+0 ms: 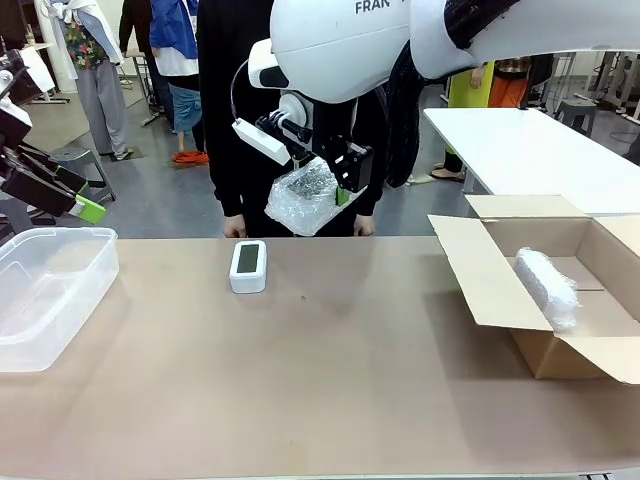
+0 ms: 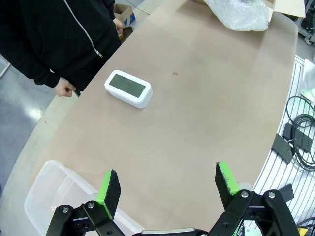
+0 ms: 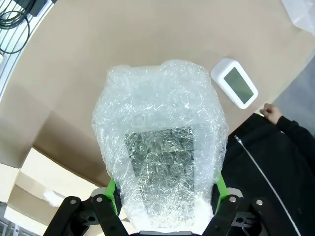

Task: Separate and place wrapped and unwrapped clocks.
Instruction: If the picked Digital clock is wrapped, place it in the Package Box ; if not, place it in the Organizing box.

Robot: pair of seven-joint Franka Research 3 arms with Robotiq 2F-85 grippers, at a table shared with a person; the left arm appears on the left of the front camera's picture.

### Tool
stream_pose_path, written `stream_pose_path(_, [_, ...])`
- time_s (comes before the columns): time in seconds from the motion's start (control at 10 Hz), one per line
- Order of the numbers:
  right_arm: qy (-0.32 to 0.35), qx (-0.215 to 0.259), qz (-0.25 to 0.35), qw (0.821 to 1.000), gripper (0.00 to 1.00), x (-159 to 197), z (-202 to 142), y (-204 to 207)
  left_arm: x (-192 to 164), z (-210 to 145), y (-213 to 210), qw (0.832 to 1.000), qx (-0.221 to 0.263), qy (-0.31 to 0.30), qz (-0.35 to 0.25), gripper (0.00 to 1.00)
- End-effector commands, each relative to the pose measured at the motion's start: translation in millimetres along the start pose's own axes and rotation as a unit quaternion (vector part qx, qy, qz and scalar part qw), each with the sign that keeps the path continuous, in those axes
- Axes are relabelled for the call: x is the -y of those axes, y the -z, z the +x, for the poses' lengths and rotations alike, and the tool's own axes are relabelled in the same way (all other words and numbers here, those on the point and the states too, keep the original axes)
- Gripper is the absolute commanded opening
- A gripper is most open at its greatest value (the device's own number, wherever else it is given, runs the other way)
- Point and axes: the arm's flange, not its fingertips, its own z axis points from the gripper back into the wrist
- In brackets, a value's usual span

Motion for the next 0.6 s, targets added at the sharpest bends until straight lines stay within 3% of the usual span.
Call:
stream_pose_path(0.0, [0.0, -0.002, 0.0, 1.0, 0.25, 0.5, -0.3, -2.0, -0.9, -1.2, 1.8, 1.0, 0.007, 0.0, -0.004, 1.0])
stream_pose_path(0.3, [0.0, -0.002, 0.0, 1.0, 0.25, 0.5, -0.3, -2.0, -0.9, -1.2, 1.8, 1.0, 0.007, 0.0, -0.004, 1.0])
stream_pose_path(0.4, [0.0, 0.0, 0.0, 1.0, 0.81, 0.0, 0.1, 0.0, -0.9, -1.2, 1.8, 1.0, 0.007, 0.0, -0.004, 1.0])
stream_pose_path(0.5, [0.086, -0.003, -0.001, 0.996, 0.81, -1.7, -23.1, -14.3, -0.9, -1.2, 1.8, 1.0, 0.007, 0.0, -0.004, 1.0])
